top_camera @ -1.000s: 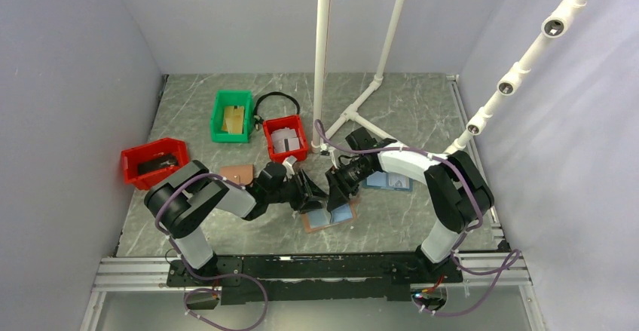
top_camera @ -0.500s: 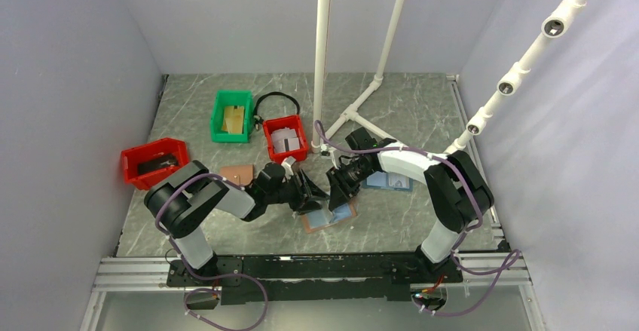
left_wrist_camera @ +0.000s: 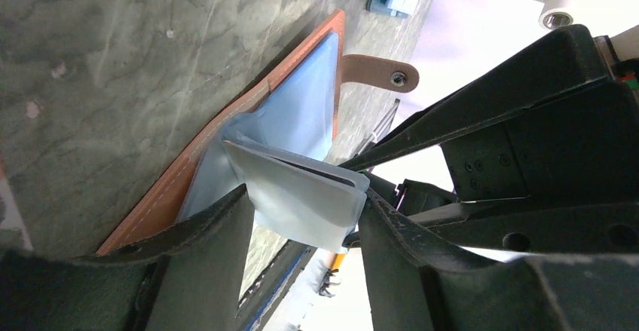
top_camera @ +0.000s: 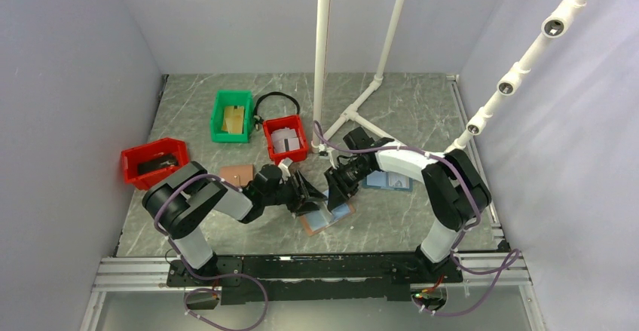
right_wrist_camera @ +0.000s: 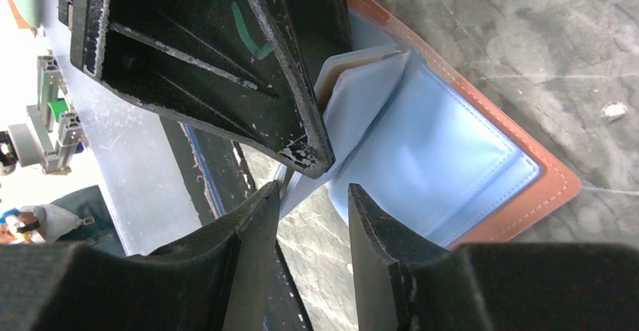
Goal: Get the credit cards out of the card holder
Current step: Remove the credit card from the card holder.
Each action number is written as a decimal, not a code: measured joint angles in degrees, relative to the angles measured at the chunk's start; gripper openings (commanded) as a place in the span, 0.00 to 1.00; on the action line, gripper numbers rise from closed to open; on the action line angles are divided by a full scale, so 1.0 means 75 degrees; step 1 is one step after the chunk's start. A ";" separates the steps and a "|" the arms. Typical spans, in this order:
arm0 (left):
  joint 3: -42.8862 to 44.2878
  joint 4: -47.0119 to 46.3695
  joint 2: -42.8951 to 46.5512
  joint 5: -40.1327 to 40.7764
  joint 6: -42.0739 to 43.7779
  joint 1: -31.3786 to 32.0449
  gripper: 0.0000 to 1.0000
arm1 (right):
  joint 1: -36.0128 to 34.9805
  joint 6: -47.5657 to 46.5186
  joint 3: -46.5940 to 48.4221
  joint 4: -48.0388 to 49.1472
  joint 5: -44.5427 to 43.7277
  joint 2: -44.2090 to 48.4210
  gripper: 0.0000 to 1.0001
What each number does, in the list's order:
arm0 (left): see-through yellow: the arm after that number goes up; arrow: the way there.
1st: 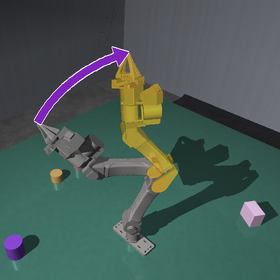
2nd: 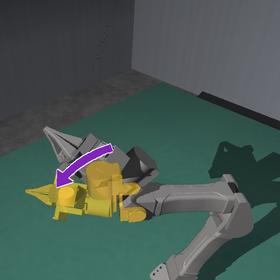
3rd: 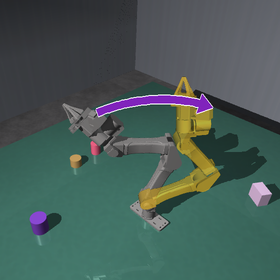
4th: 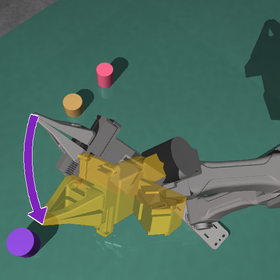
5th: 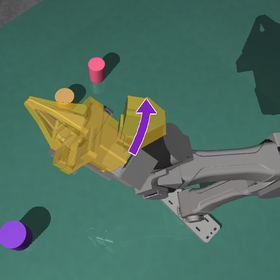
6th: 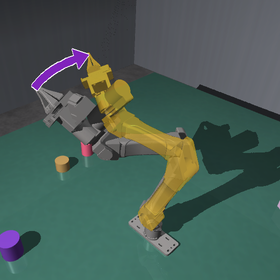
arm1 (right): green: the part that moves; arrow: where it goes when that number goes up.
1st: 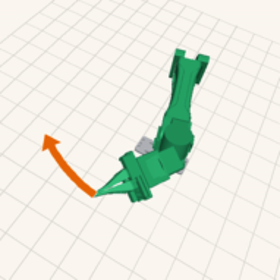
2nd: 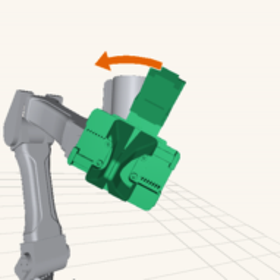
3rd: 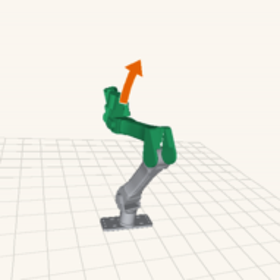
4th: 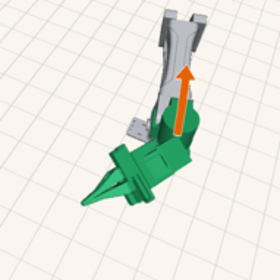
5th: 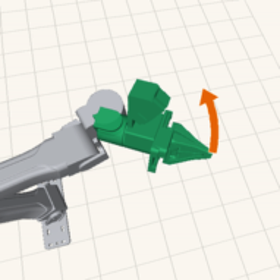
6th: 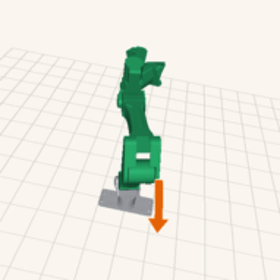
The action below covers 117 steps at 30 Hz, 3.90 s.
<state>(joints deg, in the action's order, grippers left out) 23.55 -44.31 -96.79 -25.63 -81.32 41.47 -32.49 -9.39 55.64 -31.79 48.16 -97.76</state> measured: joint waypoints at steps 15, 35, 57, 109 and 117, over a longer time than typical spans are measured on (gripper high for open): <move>-0.0105 -0.0239 0.0006 0.0006 -0.0006 -0.0009 0.60 | -0.0478 -0.0064 0.0090 0.0017 -0.0839 -0.0204 0.39; -0.0510 0.1209 0.1693 0.0425 -0.0058 -0.0064 0.61 | -0.0565 0.0061 0.0090 0.0157 -0.1390 -0.0204 0.35; -0.0746 0.1317 0.1629 0.0434 -0.0184 -0.0064 0.18 | -0.0796 0.0085 0.0090 0.0184 -0.1195 -0.0224 0.36; 0.2060 0.3934 0.1241 -0.1011 0.3678 -0.0128 0.00 | 0.1139 -0.0221 -0.0796 0.0629 0.1594 0.1740 0.53; 0.1408 0.2987 0.1483 -0.1061 0.3660 -0.0128 0.00 | 0.1408 -0.0067 -0.0793 0.0714 0.1460 0.1288 0.53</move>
<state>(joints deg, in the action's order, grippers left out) 34.11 -21.91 -85.67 -33.58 -53.87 40.51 -21.93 -9.89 49.69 -26.44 59.11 -88.09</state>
